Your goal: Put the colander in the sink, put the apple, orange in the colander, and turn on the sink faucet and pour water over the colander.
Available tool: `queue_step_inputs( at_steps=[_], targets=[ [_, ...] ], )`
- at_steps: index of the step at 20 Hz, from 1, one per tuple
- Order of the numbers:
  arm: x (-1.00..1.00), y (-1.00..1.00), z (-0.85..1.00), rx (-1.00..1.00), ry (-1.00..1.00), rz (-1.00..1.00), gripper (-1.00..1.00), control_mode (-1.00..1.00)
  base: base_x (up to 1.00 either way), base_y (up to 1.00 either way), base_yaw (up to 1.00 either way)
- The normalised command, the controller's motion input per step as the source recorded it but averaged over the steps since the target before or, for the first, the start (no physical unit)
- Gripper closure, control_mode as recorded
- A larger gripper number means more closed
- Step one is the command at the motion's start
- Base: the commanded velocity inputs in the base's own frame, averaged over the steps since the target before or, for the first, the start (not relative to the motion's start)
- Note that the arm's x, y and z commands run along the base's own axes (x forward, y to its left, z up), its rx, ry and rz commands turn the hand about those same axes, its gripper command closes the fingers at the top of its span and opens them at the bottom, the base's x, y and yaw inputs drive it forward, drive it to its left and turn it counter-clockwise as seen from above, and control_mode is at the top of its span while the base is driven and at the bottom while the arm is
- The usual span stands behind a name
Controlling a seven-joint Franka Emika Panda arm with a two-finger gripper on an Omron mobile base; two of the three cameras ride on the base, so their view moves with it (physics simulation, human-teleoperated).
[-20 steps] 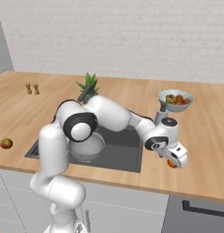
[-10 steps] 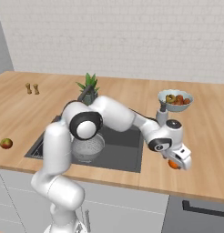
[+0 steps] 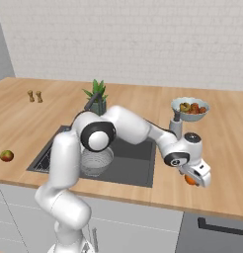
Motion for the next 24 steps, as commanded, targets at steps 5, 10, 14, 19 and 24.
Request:
queue_step_inputs(
  at_steps=[5,10,14,19,24],
  targets=[
    [0.01,0.0,-0.25,0.0,0.0,0.0,1.0,-1.0,0.0,0.0,0.0],
    [0.02,0.0,-0.03,0.0,-0.01,0.0,1.0,-1.0,0.0,0.0,0.0],
    [-0.01,0.22,0.0,0.0,-0.02,0.03,1.0,-1.0,0.0,0.0,0.0],
    [-0.08,0.81,0.01,0.0,-0.04,0.07,1.0,-1.0,0.0,0.0,0.0],
    [-0.01,1.0,0.06,0.0,0.01,0.17,1.0,-1.0,0.0,0.0,0.0]
  ],
)
